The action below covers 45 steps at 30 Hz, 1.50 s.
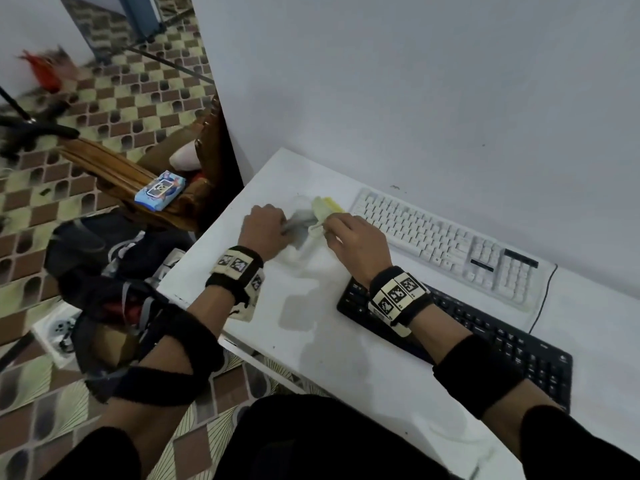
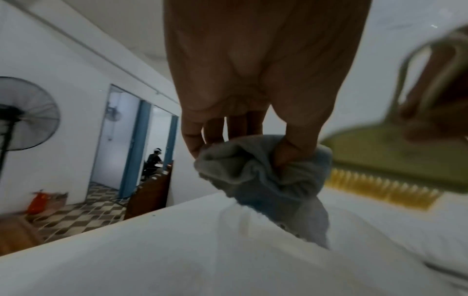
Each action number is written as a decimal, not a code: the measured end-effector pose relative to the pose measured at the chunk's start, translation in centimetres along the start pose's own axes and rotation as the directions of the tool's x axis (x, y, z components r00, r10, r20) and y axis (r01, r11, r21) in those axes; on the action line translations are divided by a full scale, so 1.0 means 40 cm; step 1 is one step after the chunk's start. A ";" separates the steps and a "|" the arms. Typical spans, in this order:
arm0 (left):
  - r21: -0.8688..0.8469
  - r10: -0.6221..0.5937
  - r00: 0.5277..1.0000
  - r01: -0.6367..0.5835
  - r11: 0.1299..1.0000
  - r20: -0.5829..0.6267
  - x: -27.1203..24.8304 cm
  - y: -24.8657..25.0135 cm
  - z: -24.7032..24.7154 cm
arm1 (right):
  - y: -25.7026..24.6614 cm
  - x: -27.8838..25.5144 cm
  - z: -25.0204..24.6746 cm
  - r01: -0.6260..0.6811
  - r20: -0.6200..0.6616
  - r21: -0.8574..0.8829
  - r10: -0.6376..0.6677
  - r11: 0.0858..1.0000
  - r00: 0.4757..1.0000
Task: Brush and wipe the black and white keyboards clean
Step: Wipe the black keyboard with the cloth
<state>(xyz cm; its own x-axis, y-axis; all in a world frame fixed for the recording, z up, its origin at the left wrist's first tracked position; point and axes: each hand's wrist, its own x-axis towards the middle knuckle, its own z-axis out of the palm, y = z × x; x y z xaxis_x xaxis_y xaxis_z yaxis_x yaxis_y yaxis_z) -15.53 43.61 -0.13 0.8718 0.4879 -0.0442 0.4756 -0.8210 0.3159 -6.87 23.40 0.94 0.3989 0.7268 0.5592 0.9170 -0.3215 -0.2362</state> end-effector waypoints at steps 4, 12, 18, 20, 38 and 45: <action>-0.317 -0.141 0.979 0.089 0.944 -0.144 -0.012 -0.094 -0.058 | -0.003 0.051 0.029 0.077 0.164 0.006 -0.077 0.997 0.983; -0.588 -0.289 0.912 0.068 0.806 -0.291 -0.042 -0.167 -0.055 | -0.060 0.124 0.130 0.260 0.503 0.062 -0.255 0.964 0.826; -0.647 -0.191 0.946 -0.024 0.762 -0.261 -0.057 -0.106 -0.041 | -0.096 0.157 0.122 0.321 0.719 -0.020 -0.209 0.947 0.663; -0.645 -0.164 0.954 -0.040 0.763 -0.252 -0.057 -0.097 -0.031 | -0.110 0.163 0.111 0.299 0.770 -0.017 -0.178 0.954 0.612; -0.717 -0.211 0.930 -0.074 0.693 -0.300 -0.069 -0.083 -0.010 | -0.116 0.155 0.070 0.194 0.713 -0.103 -0.064 0.976 0.698; -0.712 -0.184 0.947 -0.062 0.699 -0.263 -0.071 -0.079 0.007 | -0.102 0.142 0.119 0.229 0.762 -0.128 -0.052 0.965 0.645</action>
<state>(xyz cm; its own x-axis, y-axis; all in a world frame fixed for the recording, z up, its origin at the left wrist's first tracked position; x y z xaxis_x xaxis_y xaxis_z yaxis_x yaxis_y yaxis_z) -19.46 44.72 -1.28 0.7068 0.6914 0.1495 0.1947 -0.3933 0.8986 -8.31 31.73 1.27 0.2160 0.9483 -0.2327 0.9751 -0.2217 0.0016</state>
